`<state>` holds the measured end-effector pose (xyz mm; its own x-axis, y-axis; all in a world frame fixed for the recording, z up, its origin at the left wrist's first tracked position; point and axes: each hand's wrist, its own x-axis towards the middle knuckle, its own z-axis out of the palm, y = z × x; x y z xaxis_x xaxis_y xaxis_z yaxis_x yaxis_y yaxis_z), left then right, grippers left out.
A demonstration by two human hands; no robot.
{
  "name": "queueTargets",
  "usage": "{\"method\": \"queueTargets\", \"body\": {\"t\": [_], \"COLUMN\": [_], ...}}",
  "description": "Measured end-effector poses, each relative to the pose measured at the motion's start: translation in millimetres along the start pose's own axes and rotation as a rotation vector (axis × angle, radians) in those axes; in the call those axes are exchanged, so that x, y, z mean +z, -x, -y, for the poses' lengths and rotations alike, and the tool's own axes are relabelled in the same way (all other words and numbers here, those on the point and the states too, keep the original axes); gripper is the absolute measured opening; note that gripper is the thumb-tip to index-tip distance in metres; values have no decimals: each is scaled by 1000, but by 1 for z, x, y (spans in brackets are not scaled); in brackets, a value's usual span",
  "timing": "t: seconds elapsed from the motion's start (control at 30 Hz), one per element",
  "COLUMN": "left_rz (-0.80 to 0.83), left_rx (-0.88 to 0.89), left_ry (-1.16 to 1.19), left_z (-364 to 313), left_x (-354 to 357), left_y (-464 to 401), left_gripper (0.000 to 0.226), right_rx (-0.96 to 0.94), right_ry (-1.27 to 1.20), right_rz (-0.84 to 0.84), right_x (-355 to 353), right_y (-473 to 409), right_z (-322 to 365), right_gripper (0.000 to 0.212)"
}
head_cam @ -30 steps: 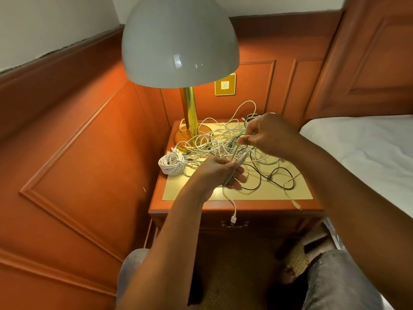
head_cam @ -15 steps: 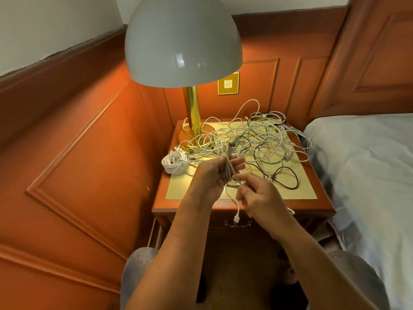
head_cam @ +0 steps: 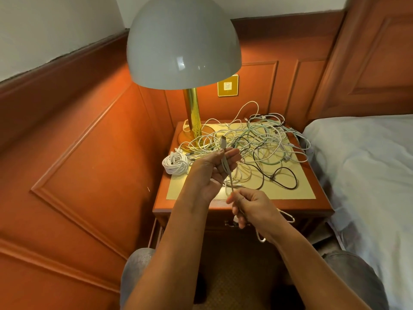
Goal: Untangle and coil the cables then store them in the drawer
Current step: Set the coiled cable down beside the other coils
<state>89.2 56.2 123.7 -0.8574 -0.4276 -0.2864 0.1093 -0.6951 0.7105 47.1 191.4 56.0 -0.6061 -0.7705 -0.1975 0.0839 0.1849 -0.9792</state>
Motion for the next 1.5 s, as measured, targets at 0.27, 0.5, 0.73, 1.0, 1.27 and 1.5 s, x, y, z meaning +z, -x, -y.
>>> {"method": "queueTargets", "body": {"t": [0.27,0.5,0.73,1.0,1.27,1.5], "left_rz": [143,298,333,198,79,74], "left_rx": [56,35,10,-5,-20,-47], "left_ry": [-42,-192,-579,-662,-238,-32], "left_z": [-17,-14,-10,8,11,0], "left_x": [1,-3,-7,-13,-8,-3], "left_y": [9,16,15,-9,-21,-17], "left_gripper": [28,25,22,20,25,34], "right_rx": [103,14,-222,-375,-291,-177], "right_ry": [-66,384,837,1061,622,199], "right_rz": [21,-155,-207,-120,-180,-229], "right_x": [-27,-54,-67,-47,-11,3], "right_y": [-23,-56,-71,-41,1,14], "right_z": [-2,43,112,128,69,25], "right_gripper": [31,35,26,23,22,30]}}
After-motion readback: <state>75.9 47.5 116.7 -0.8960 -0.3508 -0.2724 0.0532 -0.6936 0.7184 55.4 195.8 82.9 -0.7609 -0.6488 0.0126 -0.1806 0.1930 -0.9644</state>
